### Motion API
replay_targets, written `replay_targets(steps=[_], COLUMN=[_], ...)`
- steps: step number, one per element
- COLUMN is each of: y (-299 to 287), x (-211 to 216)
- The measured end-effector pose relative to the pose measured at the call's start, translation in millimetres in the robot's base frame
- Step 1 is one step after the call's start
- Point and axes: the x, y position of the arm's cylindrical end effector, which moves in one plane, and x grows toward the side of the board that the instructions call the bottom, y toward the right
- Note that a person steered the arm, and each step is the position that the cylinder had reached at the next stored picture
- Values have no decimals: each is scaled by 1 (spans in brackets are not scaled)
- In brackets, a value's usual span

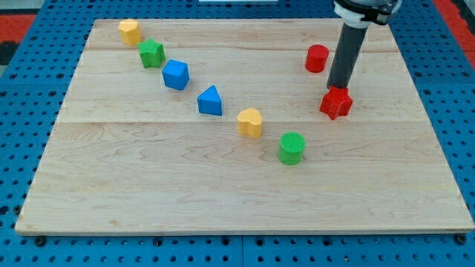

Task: Move the red star towards bottom right

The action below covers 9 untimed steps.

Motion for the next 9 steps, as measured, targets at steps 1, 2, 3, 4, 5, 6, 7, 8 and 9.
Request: replay_targets(steps=[1,2,3,4,5,6,7,8,9], y=[0,-19,-46,-53,-24,-19,-19,-19,-19], x=[15,24,24,25,24,26,35,45,61])
